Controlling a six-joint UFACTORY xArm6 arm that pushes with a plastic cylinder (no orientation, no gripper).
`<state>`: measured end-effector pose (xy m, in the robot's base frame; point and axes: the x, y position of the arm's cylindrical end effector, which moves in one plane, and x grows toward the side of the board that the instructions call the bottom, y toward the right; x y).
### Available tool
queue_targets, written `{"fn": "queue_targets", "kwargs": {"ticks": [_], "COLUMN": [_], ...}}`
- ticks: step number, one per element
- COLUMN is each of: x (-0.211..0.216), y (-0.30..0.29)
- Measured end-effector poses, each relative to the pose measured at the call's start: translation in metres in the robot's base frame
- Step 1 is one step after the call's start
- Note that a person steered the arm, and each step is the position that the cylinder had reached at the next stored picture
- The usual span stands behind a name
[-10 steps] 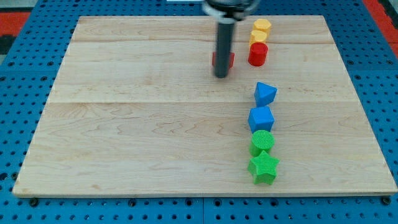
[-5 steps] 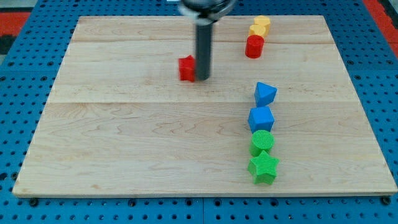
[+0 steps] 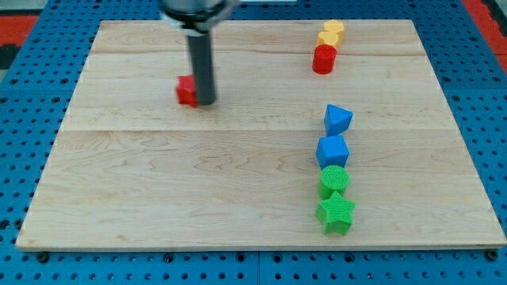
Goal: Move the red star towards the center left of the board
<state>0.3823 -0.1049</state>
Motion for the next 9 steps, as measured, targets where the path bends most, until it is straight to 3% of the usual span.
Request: {"fn": "queue_targets", "kwargs": {"ticks": [1, 2, 3, 5, 6, 7, 9], "x": [-0.005, -0.031, -0.041, 0.000, -0.051, -0.049, 0.031], "y": [0.070, 0.082, 0.008, -0.091, -0.074, -0.120, -0.139]}}
